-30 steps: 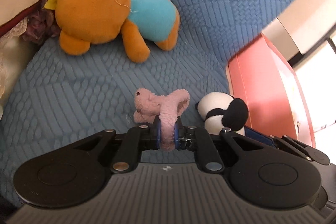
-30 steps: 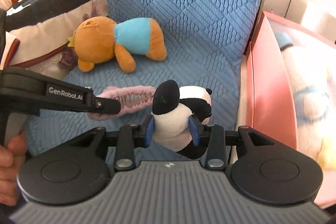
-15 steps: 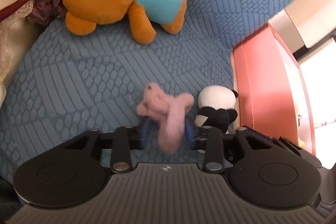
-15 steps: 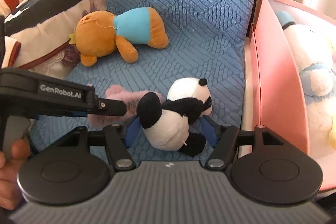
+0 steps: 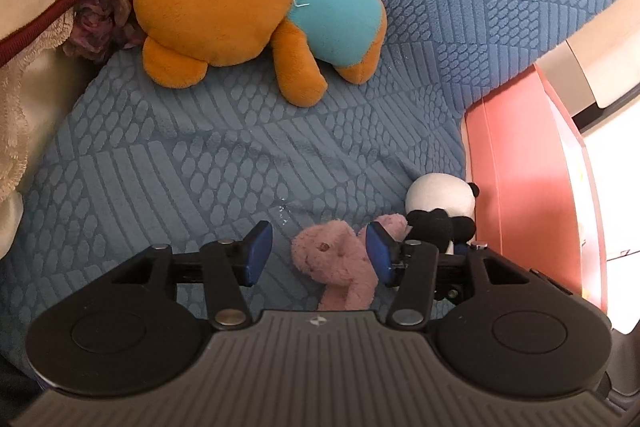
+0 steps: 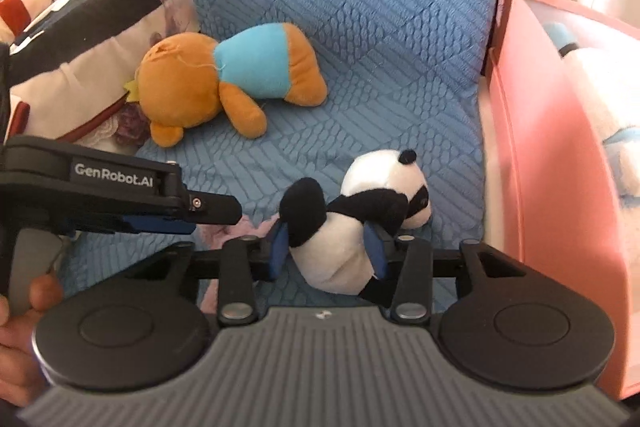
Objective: Organize objects
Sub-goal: 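Lift pink bunny plush with left tool while right tool lifts panda plush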
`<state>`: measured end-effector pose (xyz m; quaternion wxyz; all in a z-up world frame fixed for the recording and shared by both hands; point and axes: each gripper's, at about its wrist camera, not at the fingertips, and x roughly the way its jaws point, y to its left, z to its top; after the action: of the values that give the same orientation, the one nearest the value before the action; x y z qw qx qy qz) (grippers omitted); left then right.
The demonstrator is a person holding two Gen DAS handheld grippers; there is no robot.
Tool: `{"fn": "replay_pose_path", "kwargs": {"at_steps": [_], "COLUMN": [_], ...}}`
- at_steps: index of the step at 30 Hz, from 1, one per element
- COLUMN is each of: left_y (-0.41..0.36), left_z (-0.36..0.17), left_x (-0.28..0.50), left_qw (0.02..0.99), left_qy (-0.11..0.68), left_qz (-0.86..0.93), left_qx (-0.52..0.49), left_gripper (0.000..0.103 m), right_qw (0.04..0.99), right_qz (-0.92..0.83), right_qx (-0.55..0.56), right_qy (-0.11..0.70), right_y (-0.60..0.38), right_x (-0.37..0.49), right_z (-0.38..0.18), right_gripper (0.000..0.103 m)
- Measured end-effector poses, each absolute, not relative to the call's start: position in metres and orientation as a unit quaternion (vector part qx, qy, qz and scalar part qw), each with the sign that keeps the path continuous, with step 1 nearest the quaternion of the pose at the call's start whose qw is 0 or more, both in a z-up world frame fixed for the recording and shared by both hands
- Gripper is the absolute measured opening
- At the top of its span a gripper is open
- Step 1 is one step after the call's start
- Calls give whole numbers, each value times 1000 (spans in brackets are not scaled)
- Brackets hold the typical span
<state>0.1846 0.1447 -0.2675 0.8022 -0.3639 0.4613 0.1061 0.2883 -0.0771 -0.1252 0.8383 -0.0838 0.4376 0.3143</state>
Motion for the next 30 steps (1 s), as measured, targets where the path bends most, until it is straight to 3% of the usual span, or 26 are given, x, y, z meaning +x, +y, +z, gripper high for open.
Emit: {"fn": "replay_pose_path", "kwargs": {"at_steps": [5, 11, 14, 18, 22, 28, 30], "left_y": [146, 144, 142, 137, 133, 138, 139], "left_z": [-268, -267, -267, -271, -271, -272, -272], "left_x": [189, 192, 194, 198, 199, 196, 194], "left_qw": [805, 808, 811, 811, 813, 808, 808], "left_qy": [459, 464, 467, 475, 481, 480, 479], "left_qz": [87, 76, 71, 64, 64, 69, 68], "left_qx": [-364, -354, -345, -334, -322, -333, -336], "left_gripper": [58, 58, 58, 58, 58, 58, 58], "right_qw": [850, 847, 845, 844, 832, 830, 827], "right_qz": [306, 296, 296, 283, 280, 279, 289], "right_qx": [-85, -73, -61, -66, -38, -23, -24], "right_qy": [420, 436, 441, 450, 478, 483, 481], "right_y": [-82, -94, -98, -97, -99, -95, -94], "right_x": [288, 296, 299, 301, 312, 320, 320], "right_z": [-117, -118, -120, -126, -137, -143, -144], "right_gripper": [29, 28, 31, 53, 62, 62, 55]}}
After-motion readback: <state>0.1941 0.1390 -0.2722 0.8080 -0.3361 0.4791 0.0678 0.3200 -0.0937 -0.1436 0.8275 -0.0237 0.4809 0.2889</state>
